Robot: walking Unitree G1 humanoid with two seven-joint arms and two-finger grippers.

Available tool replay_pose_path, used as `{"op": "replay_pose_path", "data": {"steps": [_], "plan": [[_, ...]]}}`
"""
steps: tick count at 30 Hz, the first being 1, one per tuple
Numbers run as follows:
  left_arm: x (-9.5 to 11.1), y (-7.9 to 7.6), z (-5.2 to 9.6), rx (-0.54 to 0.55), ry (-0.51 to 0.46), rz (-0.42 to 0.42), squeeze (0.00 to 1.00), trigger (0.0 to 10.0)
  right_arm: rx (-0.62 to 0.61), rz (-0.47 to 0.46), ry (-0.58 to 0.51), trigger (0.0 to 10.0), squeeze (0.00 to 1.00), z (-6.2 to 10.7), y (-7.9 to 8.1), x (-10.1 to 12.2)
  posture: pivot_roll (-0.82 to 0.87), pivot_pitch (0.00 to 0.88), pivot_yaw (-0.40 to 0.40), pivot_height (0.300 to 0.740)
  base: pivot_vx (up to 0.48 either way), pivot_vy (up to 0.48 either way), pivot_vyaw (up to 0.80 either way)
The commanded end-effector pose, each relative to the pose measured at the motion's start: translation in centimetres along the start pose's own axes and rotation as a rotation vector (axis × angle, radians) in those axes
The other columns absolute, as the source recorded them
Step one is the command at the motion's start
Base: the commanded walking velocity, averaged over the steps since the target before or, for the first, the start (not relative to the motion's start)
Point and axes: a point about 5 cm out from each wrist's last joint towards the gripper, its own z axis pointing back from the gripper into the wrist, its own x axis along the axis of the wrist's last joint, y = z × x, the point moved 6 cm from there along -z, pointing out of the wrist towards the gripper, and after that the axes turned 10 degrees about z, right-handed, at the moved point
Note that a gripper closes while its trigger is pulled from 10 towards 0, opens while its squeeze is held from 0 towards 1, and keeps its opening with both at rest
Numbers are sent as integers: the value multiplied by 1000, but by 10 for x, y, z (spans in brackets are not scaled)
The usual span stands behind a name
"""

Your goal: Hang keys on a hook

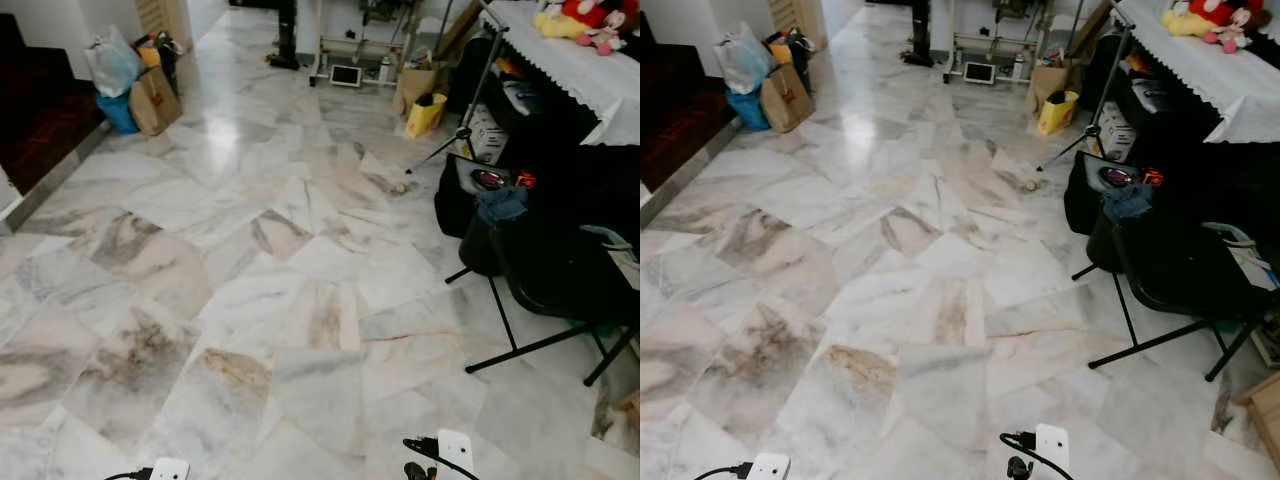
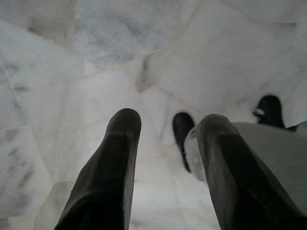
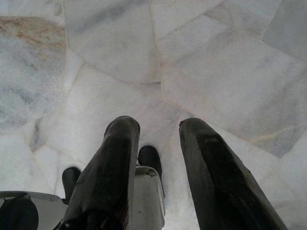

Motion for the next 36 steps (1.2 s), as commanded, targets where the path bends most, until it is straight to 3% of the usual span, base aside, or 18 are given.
{"op": "replay_pose_path", "data": {"steps": [1,7,11,21,28,32,36], "plan": [[-11,6,3,4,21,17,0,10000,-3,3,4,10000,0,0,-1,1,111,0,-95,740,0,0,-744],[-23,19,9,17,30,3,0,10000,2,8,-1,10000,0,-1,-1,4,104,0,-98,740,0,0,-748],[-24,20,10,25,28,4,0,10000,-5,8,0,10000,0,0,-3,3,103,0,-96,740,0,-435,-750],[-11,-8,1,1,19,-5,0,10000,-13,0,12,10000,0,0,-3,-2,114,0,-79,740,0,-58,-749],[-7,-9,-1,1,17,-18,0,10000,-10,-2,8,10000,0,0,0,0,120,0,-60,740,0,0,-748],[-5,0,1,8,14,-38,0,10000,-21,-7,-1,10000,0,-1,0,3,145,0,-28,740,0,0,-747],[-3,19,4,40,5,-53,0,10000,-18,-12,-8,10000,0,-2,4,8,147,0,-15,740,0,0,-747]]}}
